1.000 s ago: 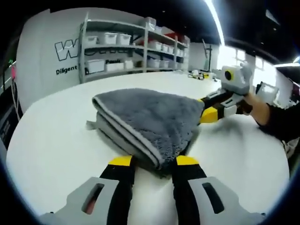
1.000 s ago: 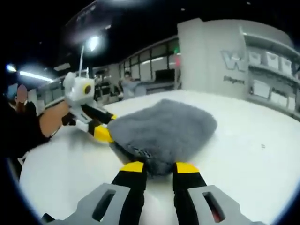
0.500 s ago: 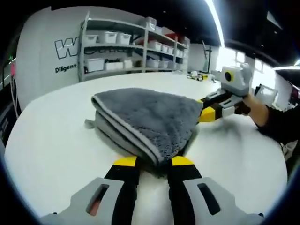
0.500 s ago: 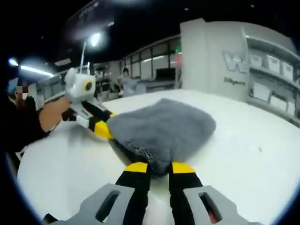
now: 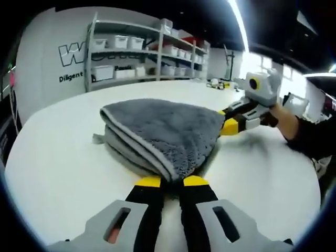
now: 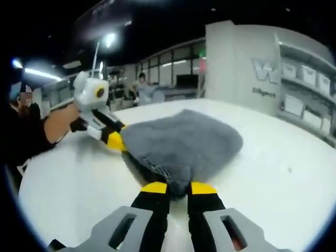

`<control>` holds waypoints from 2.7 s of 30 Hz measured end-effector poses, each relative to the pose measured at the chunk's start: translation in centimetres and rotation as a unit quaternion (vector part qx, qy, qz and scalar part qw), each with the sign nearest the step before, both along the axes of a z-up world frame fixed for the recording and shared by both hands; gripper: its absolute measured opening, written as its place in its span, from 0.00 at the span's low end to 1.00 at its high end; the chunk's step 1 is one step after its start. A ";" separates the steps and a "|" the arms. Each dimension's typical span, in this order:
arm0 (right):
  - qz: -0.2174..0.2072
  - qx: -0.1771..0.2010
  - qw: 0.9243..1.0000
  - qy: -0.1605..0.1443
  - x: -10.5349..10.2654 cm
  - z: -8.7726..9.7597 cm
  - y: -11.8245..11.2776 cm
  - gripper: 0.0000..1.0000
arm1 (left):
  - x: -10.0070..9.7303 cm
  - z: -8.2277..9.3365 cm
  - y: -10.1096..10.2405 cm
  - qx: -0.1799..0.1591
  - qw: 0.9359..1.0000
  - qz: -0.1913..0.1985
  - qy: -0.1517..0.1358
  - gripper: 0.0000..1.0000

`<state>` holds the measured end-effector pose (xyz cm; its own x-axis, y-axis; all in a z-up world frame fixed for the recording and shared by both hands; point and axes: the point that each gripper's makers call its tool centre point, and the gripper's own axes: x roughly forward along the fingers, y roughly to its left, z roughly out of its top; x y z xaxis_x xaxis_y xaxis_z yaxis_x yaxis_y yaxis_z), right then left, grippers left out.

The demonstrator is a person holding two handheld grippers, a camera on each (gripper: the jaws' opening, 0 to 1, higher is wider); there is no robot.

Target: Open the folded towel by lifting each exposed corner and separating the folded layers until the towel lies flat within the target outline without major curled edges

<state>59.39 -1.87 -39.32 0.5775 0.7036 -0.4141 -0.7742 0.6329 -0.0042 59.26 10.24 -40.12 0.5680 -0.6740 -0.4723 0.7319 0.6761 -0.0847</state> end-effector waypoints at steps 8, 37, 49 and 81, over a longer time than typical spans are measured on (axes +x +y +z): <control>-0.003 -0.002 1.000 0.008 -0.3 -0.1 -0.2 0.07 | -0.7 0.0 -0.3 -0.007 1.000 -0.007 0.010 0.09; 0.001 0.005 1.000 0.017 -4.9 -0.1 -0.5 0.07 | -5.1 -0.2 -1.2 -0.014 1.000 -0.021 0.014 0.05; 0.005 -0.009 1.000 0.012 -7.0 0.2 -0.3 0.07 | -6.9 0.0 -1.2 0.008 0.999 -0.044 0.004 0.05; 0.015 -0.020 0.999 0.025 -13.5 -0.6 -0.5 0.07 | -13.3 -0.2 -1.3 0.047 0.996 -0.068 -0.014 0.03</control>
